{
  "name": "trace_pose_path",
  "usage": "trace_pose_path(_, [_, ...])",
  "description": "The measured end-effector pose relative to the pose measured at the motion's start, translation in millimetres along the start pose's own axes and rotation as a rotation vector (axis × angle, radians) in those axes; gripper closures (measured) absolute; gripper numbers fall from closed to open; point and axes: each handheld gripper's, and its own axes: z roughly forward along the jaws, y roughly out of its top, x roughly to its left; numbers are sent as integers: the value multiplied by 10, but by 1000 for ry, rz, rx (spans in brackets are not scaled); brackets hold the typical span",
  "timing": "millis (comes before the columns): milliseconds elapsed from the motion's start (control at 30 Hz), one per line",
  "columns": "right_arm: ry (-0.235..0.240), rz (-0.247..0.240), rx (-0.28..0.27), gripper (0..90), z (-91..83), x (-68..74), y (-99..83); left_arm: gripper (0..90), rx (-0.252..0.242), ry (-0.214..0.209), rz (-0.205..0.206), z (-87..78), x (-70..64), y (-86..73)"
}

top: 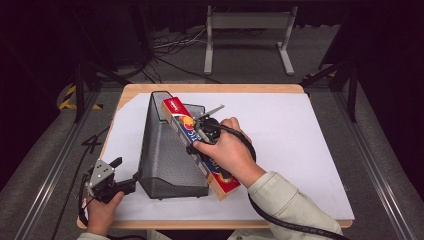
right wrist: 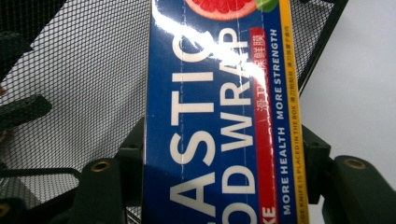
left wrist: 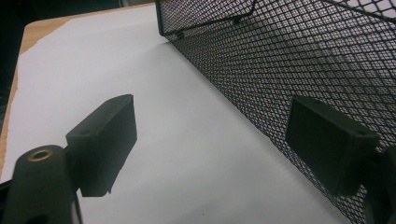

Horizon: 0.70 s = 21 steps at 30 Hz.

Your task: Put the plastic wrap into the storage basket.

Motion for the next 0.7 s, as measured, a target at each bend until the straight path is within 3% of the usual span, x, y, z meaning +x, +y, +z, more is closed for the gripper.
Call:
trace_pose_path(433, [-4,-49,49,386,195,93,76,177,13,13,-1,11,5,-2])
trace_pose_path(700, [-18,-40,108,385,286,110,137,178,15,23,-8,-13,22,-21])
